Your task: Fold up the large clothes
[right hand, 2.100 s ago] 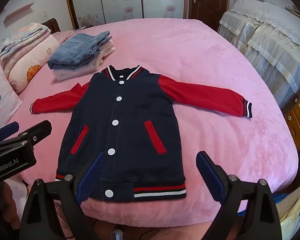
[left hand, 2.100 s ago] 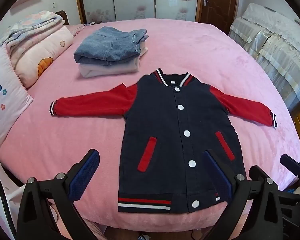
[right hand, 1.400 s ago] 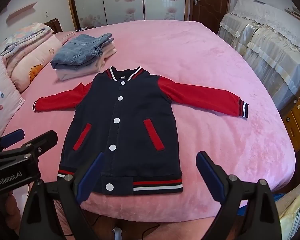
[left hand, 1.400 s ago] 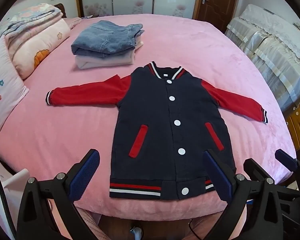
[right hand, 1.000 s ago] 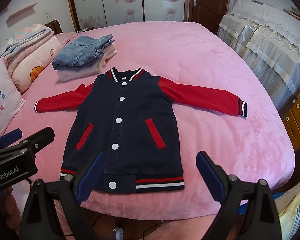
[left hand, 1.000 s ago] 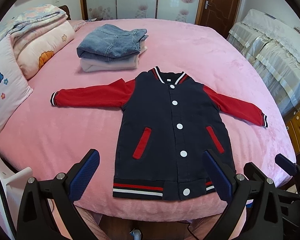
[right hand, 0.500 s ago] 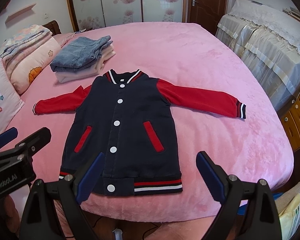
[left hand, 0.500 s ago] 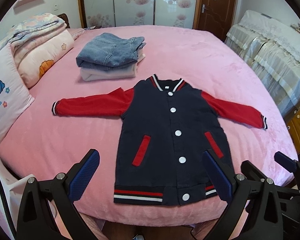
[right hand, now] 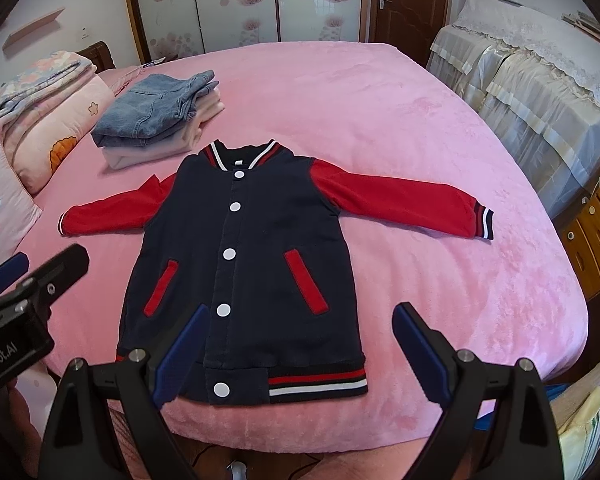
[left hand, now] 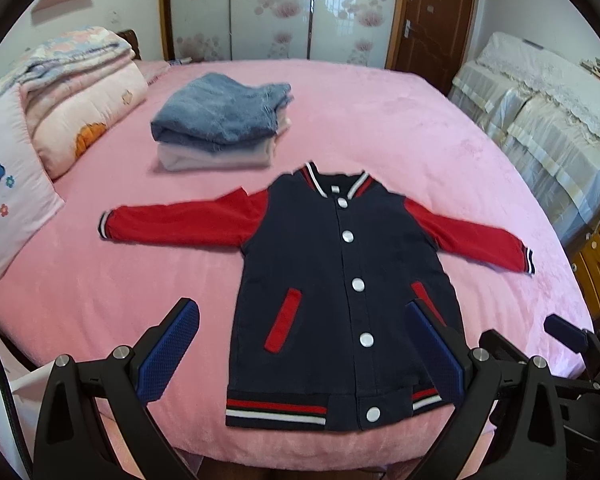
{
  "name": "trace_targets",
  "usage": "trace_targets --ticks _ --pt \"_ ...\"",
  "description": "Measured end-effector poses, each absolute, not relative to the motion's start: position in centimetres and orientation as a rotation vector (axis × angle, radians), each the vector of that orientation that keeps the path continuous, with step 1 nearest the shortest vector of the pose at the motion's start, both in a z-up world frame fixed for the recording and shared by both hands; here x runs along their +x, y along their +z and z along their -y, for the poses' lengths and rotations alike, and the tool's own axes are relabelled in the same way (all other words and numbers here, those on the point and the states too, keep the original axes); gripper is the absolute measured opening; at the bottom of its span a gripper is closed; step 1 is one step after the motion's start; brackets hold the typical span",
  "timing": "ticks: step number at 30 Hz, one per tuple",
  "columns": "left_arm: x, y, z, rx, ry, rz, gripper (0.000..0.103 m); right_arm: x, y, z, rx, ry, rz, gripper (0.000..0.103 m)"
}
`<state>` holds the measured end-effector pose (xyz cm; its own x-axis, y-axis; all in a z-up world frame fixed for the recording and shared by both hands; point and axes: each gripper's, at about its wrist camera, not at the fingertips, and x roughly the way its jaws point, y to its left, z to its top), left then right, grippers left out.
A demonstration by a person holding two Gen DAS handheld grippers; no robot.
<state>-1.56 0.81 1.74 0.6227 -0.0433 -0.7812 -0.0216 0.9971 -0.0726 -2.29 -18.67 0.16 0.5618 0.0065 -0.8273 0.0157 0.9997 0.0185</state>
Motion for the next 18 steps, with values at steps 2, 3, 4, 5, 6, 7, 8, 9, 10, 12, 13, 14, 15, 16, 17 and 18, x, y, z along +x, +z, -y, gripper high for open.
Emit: trace_targets --ticks 2,3,4,5,6,7,8,9,10,12,13,14,15,16,17,18 --pt "-1.3 1.3 -0.9 -0.094 -0.022 -0.918 0.102 -2.1 0.0 18.6 0.023 -0.004 -0.976 0.093" --pt "-1.2 1.1 -0.9 -0.101 -0.023 -0.924 0.102 -2.0 -0.1 18.5 0.023 -0.003 -0.977 0.093" --pt "-1.1 0.9 -1.1 -0.113 -0.026 -0.934 0.102 -2.0 -0.2 18.5 0.022 -0.003 -0.978 0.093" --pt "-1.0 0.7 -1.2 -0.120 -0.029 -0.940 0.102 -1.9 -0.3 18.5 0.021 -0.004 -0.981 0.093" --pt "-0.8 0.6 -1.4 -0.126 -0.028 -0.947 0.102 -1.8 -0.5 18.5 0.020 -0.005 -0.984 0.093" --pt "-0.7 0.4 -1.4 -0.129 -0.022 -0.950 0.102 -1.6 -0.7 18.5 0.022 -0.007 -0.989 0.093" --pt "-0.5 0.2 -1.7 -0.134 -0.014 -0.954 0.102 -1.5 -0.8 18.5 0.025 -0.009 -0.991 0.093" --pt "-0.4 0.1 -1.7 -0.136 -0.010 -0.956 0.102 -1.4 -0.9 18.6 0.028 -0.010 -0.992 0.093" --pt "-0.2 -0.1 -1.9 -0.139 -0.006 -0.962 0.102 -1.3 -0.9 18.7 0.035 -0.012 -0.991 0.093" --pt "0.0 -0.6 -2.0 -0.144 0.000 -0.976 0.102 -1.2 -1.1 18.9 0.043 -0.014 -0.990 0.093" --pt "0.3 -0.9 -2.0 -0.146 0.003 -0.988 0.102 -1.1 -1.3 19.0 0.048 -0.014 -0.992 0.093" --pt "0.5 -1.1 -1.9 -0.144 0.008 -0.997 0.102 -0.9 -1.5 19.1 0.052 -0.015 -0.998 0.093" --pt "0.7 -1.3 -1.8 -0.141 0.010 -1.003 0.102 -0.8 -1.6 19.2 0.054 -0.015 -1.001 0.093" --pt "0.9 -1.6 -1.6 -0.138 0.010 -1.008 0.102 -0.6 -1.9 19.3 0.054 -0.015 -1.007 0.093" --pt "1.0 -1.7 -1.5 -0.134 0.009 -1.010 0.102 -0.5 -2.1 19.4 0.053 -0.015 -1.011 0.093" --pt "1.1 -1.9 -1.3 -0.129 0.009 -1.013 0.102 -0.4 -2.2 19.5 0.053 -0.016 -1.014 0.093"
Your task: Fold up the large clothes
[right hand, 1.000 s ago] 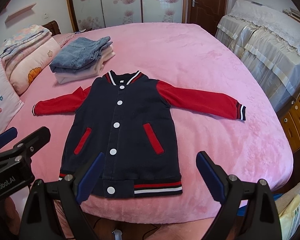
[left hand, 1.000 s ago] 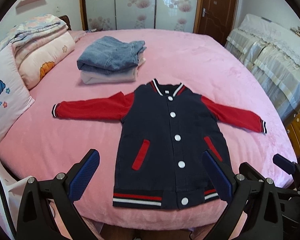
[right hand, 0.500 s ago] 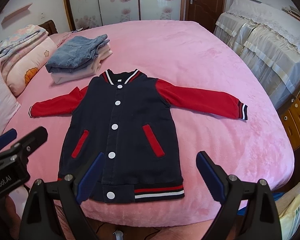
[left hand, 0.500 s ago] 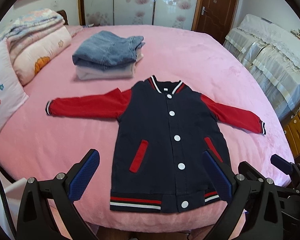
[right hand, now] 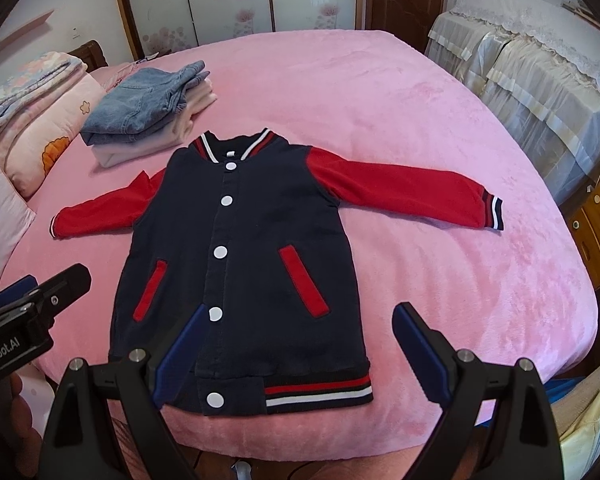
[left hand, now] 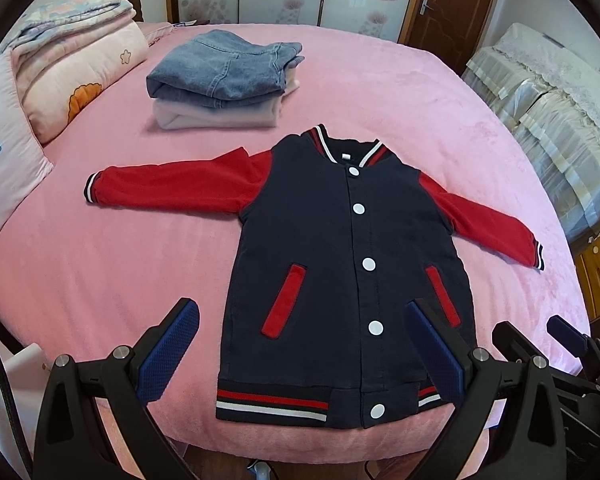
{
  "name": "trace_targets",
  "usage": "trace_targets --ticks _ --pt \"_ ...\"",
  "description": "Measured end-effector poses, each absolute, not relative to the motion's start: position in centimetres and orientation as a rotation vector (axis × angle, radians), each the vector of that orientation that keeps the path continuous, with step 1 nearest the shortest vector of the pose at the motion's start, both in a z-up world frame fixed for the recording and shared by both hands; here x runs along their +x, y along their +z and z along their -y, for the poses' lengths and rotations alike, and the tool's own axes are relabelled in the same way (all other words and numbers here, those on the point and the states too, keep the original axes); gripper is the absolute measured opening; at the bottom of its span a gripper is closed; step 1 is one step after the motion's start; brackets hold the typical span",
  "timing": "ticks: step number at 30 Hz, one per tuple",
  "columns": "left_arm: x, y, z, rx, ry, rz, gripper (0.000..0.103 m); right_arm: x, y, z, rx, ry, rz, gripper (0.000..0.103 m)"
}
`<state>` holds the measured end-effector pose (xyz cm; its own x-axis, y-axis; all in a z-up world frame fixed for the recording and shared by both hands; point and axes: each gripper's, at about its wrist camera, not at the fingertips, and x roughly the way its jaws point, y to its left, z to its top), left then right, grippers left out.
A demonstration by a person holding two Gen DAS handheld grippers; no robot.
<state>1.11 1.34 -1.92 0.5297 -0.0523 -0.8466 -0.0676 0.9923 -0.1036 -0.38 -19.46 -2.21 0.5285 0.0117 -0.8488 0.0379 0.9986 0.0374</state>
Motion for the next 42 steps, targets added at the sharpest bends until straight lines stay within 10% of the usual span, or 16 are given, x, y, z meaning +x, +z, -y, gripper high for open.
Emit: trace_targets --ticks 42 --pt "13.3 -5.5 9.1 0.125 -0.087 -1.012 0.102 7.7 -8.9 38.4 0.445 -0.312 -0.959 0.093"
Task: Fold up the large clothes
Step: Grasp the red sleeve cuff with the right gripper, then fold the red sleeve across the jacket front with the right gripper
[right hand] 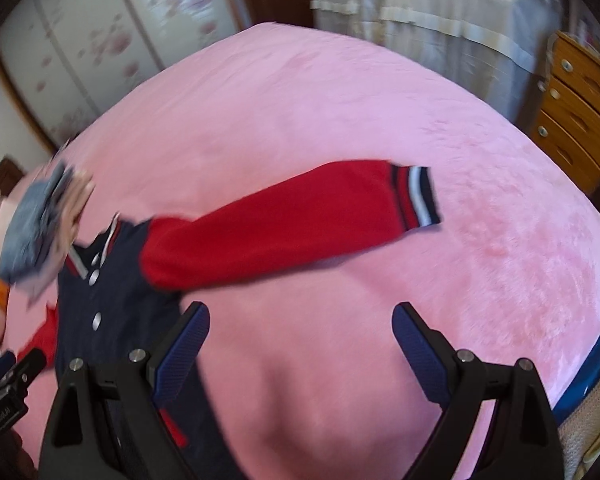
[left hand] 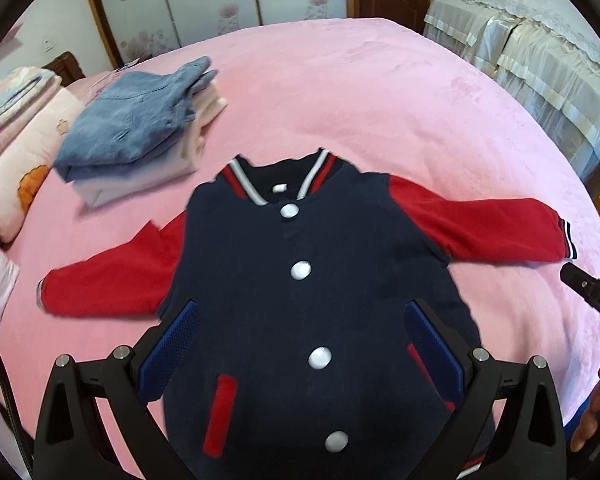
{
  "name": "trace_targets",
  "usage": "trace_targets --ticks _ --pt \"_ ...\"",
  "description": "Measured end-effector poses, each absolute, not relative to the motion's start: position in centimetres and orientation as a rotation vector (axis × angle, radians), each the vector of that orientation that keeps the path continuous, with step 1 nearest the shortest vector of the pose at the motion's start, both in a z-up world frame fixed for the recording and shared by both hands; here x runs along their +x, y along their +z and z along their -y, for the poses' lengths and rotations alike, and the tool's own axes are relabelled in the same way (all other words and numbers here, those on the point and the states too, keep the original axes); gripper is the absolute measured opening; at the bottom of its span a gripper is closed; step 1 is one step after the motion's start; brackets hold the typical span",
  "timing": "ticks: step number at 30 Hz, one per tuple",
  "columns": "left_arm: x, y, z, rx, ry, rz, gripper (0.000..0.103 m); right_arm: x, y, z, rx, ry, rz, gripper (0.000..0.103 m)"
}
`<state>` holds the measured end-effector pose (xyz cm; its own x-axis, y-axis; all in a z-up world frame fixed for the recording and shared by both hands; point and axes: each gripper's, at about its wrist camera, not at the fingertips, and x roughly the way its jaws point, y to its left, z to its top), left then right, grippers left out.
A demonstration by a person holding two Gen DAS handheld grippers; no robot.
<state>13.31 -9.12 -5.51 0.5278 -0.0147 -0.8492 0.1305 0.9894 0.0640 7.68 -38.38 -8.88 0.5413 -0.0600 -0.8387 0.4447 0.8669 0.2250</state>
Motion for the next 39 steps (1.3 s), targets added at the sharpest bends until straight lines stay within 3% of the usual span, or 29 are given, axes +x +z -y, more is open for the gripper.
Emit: trace_targets --ticks 9,15,21,23,25,28,34,39 --pt "15.8 -6.8 11.7 0.177 -0.082 -0.987 0.102 8.0 -11.9 44.4 0.620 -0.377 -0.922 0.093" --pt "16.9 -7.5 12.7 0.177 -0.084 -0.997 0.102 8.6 -14.3 47.3 0.724 -0.387 -0.908 0.074" --pt "17.1 -7.9 13.1 0.173 -0.101 -0.989 0.102 9.3 -15.5 49.3 0.846 -0.378 -0.843 0.070" --pt "17.4 -8.0 13.3 0.171 -0.106 -0.984 0.102 10.0 -15.8 49.6 0.850 -0.375 -0.845 0.057" --pt "17.8 -7.9 13.5 0.165 -0.111 -0.975 0.102 10.9 -16.2 49.5 0.854 -0.345 -0.866 0.037" --pt "18.7 -7.9 14.3 0.158 -0.113 -0.962 0.102 11.5 -16.1 49.2 0.846 -0.316 -0.867 0.021" --pt "21.2 -8.3 17.4 0.149 -0.170 -0.968 0.102 11.7 -14.7 48.0 0.762 -0.304 -0.842 0.013" --pt "21.9 -8.2 19.4 0.107 -0.232 -0.984 0.102 11.4 -11.8 46.6 0.663 -0.272 -0.782 0.012"
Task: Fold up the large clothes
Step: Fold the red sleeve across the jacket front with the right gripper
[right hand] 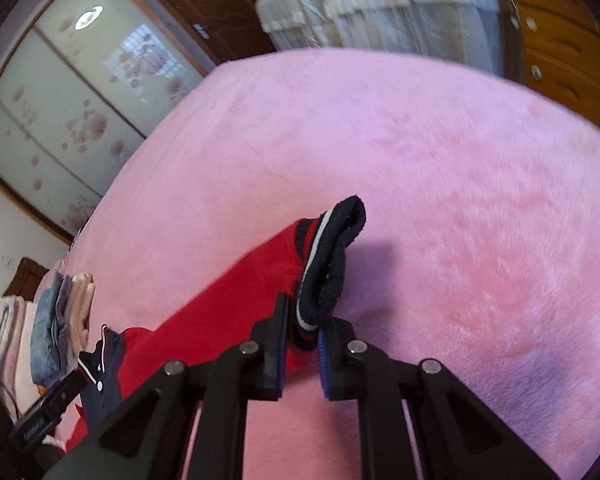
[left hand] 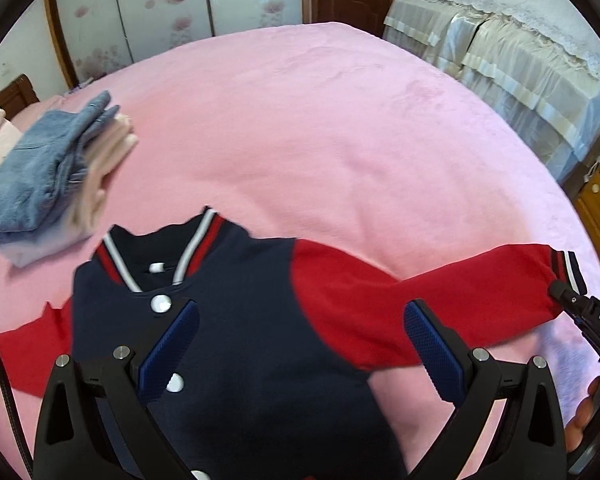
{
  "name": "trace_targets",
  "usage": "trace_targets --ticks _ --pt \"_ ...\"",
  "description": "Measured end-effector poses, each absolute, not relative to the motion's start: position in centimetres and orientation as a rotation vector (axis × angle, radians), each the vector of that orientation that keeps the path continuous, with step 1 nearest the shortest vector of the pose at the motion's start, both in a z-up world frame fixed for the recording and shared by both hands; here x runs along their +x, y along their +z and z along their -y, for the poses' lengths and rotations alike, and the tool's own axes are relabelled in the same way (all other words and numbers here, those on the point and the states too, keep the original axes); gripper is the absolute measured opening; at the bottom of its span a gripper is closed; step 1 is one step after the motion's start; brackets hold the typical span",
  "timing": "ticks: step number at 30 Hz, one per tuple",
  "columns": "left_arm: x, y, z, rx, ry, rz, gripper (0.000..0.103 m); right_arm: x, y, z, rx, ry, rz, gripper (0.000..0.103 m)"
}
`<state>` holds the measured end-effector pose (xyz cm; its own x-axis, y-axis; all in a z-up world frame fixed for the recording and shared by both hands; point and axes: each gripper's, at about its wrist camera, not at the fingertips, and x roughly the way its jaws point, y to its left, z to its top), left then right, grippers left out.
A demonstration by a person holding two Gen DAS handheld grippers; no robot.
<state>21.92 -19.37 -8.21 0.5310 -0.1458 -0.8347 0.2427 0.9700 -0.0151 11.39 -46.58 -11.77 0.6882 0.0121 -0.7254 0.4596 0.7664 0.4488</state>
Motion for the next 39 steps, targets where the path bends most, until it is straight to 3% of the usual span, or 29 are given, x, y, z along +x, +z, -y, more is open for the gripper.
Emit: trace_targets --ticks 11,17,19,22,24,36,39 --pt "21.1 -7.1 10.9 0.015 -0.114 -0.985 0.102 14.1 -3.1 33.4 0.356 0.088 -0.664 0.012" --pt "20.5 -9.0 4.0 -0.103 -0.072 -1.027 0.102 16.5 -7.2 22.7 0.138 0.252 -0.796 0.014" --pt "20.5 -10.0 2.8 -0.141 -0.088 -1.060 0.101 16.7 -9.7 20.4 0.053 0.262 -0.877 0.023" --pt "20.1 -11.1 1.8 -0.211 -0.174 -1.089 0.093 15.0 -10.7 20.4 0.048 0.270 -0.895 0.038" --pt "19.9 -11.6 1.7 -0.257 -0.245 -1.100 0.083 13.8 -10.5 21.8 0.093 0.269 -0.892 0.041" --pt "20.0 -15.5 4.9 -0.533 -0.577 -1.225 0.051 9.7 -11.6 28.9 0.386 0.193 -0.937 0.041" --pt "19.7 -17.0 6.1 -0.578 -0.611 -1.261 0.048 9.1 -12.6 29.5 0.436 0.188 -0.956 0.041"
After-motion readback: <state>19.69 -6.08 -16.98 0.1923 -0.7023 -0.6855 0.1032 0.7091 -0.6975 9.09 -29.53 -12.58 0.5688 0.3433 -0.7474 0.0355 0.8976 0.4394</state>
